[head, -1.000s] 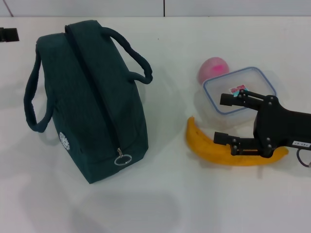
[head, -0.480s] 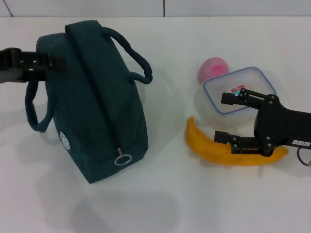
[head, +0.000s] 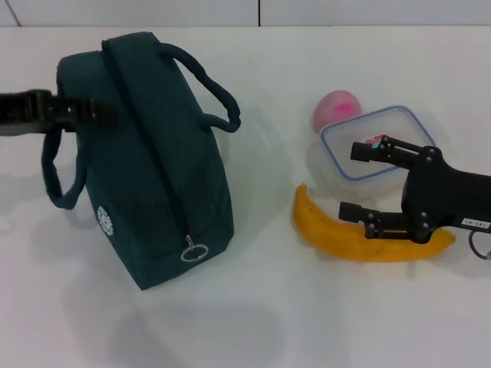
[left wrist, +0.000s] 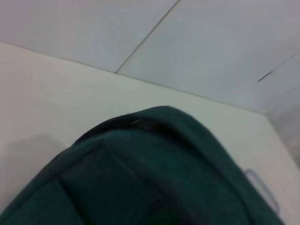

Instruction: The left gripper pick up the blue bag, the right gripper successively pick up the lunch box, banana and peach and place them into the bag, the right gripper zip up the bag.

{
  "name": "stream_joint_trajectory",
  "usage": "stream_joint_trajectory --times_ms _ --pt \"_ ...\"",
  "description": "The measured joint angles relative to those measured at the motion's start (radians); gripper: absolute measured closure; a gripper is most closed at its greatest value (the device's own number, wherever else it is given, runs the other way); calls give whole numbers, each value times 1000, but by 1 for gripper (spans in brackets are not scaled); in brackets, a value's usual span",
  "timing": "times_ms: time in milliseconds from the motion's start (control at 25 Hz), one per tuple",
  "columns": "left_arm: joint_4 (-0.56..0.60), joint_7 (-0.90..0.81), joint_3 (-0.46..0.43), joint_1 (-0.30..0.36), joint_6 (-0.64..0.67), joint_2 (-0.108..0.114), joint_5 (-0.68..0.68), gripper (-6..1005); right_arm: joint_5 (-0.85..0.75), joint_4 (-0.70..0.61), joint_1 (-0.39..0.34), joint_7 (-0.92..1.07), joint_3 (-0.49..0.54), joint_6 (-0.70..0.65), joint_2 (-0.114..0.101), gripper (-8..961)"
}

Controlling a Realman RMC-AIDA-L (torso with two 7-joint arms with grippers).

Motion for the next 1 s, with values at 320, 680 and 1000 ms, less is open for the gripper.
stream_joint_trajectory --times_ms 320,680,1000 --pt "-32 7 2 -34 -2 9 94 335 23 11 -2 0 0 1 0 108" --pt "-35 8 6 -38 -2 6 92 604 34 15 -2 7 1 18 -1 110" --pt "-37 3 61 -39 8 -4 26 886 125 51 -15 72 14 85 -6 111"
